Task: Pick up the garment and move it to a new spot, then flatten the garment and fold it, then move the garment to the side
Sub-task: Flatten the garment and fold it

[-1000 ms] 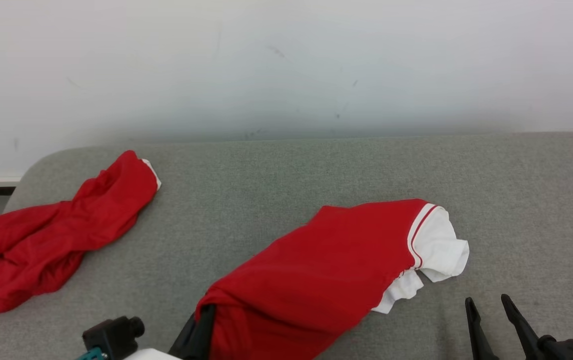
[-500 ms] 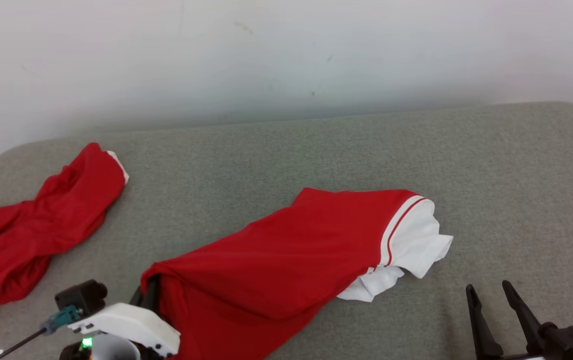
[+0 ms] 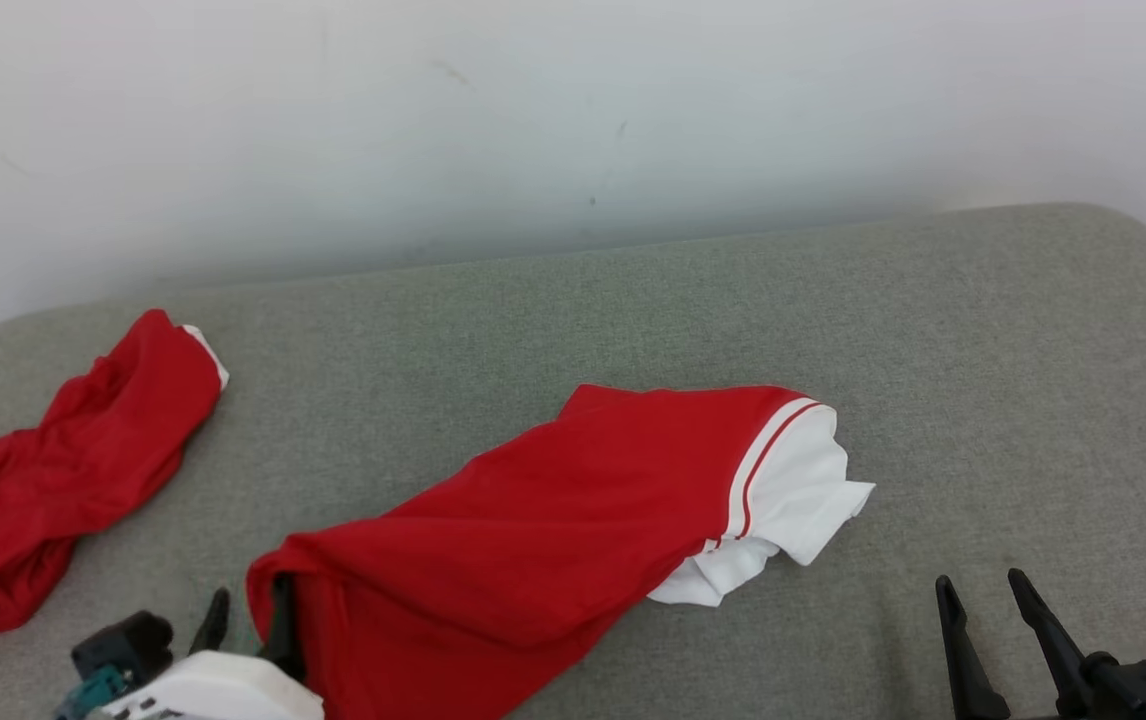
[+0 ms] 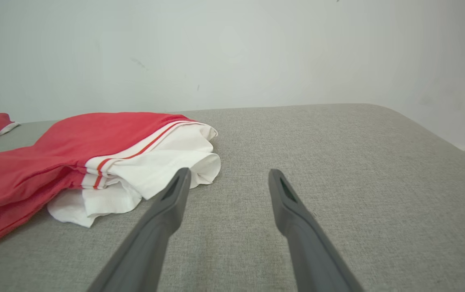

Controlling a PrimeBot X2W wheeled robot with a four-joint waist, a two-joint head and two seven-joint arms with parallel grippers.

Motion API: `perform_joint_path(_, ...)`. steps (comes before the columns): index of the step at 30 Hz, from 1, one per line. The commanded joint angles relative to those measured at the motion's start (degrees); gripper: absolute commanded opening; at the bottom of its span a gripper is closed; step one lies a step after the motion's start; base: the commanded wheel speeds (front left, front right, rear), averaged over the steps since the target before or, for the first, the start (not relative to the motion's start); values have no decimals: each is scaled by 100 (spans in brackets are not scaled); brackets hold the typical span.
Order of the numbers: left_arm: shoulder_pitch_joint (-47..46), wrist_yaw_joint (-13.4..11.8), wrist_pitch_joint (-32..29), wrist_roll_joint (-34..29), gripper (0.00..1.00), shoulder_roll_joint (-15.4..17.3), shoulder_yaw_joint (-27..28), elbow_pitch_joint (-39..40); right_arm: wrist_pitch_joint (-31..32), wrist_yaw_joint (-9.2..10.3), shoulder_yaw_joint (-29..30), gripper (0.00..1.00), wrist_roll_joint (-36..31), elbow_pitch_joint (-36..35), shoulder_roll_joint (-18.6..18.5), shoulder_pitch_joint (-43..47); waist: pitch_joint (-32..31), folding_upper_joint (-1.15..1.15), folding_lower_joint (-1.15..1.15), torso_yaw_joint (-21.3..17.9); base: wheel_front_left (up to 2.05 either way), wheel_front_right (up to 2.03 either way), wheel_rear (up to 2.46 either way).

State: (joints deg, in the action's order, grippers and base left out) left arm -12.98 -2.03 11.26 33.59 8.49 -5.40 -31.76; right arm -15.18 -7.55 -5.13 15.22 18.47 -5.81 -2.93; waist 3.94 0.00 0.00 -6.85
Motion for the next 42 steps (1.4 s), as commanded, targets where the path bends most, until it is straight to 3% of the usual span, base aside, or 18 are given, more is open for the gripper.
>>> perform_joint_path(1, 134, -21, 45, 29, 100, 47, 36, 49, 5, 12, 21, 100, -15, -2, -12, 66, -20, 0, 0, 6, 0, 0, 0)
perform_joint_path(13, 1281, -378, 5, -301, 100, 211, -121, 1601, 5, 12, 97, 100, -35, -13, 20, 236, -321, 0, 0, 209, 0, 0, 0)
perform_joint_path(23, 895, -263, -573, -763, 100, 64, -1053, 2690, 5, 12, -35, 100, -1, -14, 30, 69, -361, 0, 0, -35, 0, 0, 0)
perform_joint_path(31, 102, 120, -904, -1061, 100, -151, -1820, 2441, 6, 13, -64, 100, 7, -40, 60, -68, -169, 0, 0, -602, 0, 0, 0)
perform_joint_path(42, -1049, 470, -1135, -1566, 100, -383, -2687, 1273, 6, 13, -83, 100, 60, -84, 156, -314, 328, 0, 0, -1523, 0, 0, 0)
